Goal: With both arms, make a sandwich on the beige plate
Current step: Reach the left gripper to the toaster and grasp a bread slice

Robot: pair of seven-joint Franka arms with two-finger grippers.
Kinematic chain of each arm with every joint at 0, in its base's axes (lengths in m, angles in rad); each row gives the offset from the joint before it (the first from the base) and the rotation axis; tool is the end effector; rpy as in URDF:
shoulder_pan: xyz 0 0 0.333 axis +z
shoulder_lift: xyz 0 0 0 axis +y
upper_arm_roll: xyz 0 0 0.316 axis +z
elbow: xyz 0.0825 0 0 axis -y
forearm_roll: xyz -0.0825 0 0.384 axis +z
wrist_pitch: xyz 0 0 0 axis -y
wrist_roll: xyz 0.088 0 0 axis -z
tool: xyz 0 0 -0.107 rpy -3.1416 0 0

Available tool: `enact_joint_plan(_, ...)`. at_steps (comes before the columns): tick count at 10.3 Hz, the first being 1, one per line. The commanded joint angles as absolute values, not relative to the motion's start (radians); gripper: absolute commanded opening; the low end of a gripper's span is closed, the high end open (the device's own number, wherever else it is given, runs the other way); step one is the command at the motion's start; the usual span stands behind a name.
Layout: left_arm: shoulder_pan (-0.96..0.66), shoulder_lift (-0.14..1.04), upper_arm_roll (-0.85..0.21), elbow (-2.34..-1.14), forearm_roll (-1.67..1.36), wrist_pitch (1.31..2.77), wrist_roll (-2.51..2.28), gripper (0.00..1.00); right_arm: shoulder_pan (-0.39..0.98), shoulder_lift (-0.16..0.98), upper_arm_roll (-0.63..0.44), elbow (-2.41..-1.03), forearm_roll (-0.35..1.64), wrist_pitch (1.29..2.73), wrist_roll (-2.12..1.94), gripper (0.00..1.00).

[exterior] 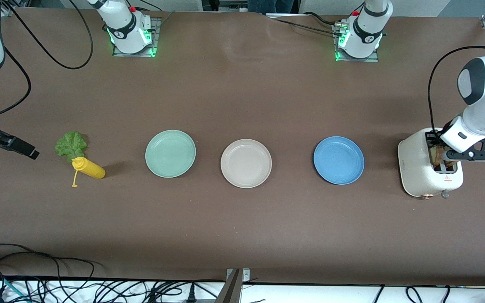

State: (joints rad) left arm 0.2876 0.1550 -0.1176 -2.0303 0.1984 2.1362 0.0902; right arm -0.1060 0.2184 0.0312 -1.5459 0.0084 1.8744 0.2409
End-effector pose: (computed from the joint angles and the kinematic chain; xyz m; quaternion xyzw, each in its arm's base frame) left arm 0.5647 0.1070 0.3684 -0.9969 0.0148 0.0328 0.0696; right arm 0.6390 -0.0491 0.5341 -0.9858 0.1585 -0.0543 0.0120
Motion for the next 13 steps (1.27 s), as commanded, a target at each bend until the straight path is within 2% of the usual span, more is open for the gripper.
enact_joint_plan(1, 0.295, 0.126, -0.126, -2.004, 0.232, 2.053, 0.071, 0.00, -0.110, 0.215, 0.032, -1.545, 0.026, 1.878, 0.247, 1.00)
enact_joint_plan(7, 0.282, 0.126, -0.173, -1.734, 0.241, 1.674, 0.125, 0.00, -0.113, 0.215, 0.032, -1.545, 0.026, 1.878, 0.245, 1.00)
enact_joint_plan(10, 0.276, 0.136, -0.273, -1.630, 0.223, 1.561, 0.143, 0.00, -0.114, 0.215, 0.032, -1.545, 0.026, 1.878, 0.242, 1.00)
enact_joint_plan(12, 0.272, 0.140, -0.365, -1.608, 0.178, 1.543, 0.124, 0.00, -0.114, 0.215, 0.032, -1.545, 0.026, 1.878, 0.244, 1.00)
enact_joint_plan(13, 0.268, 0.152, -0.371, -1.605, 0.088, 1.543, 0.121, 0.00, -0.114, 0.215, 0.032, -1.545, 0.026, 1.878, 0.244, 1.00)
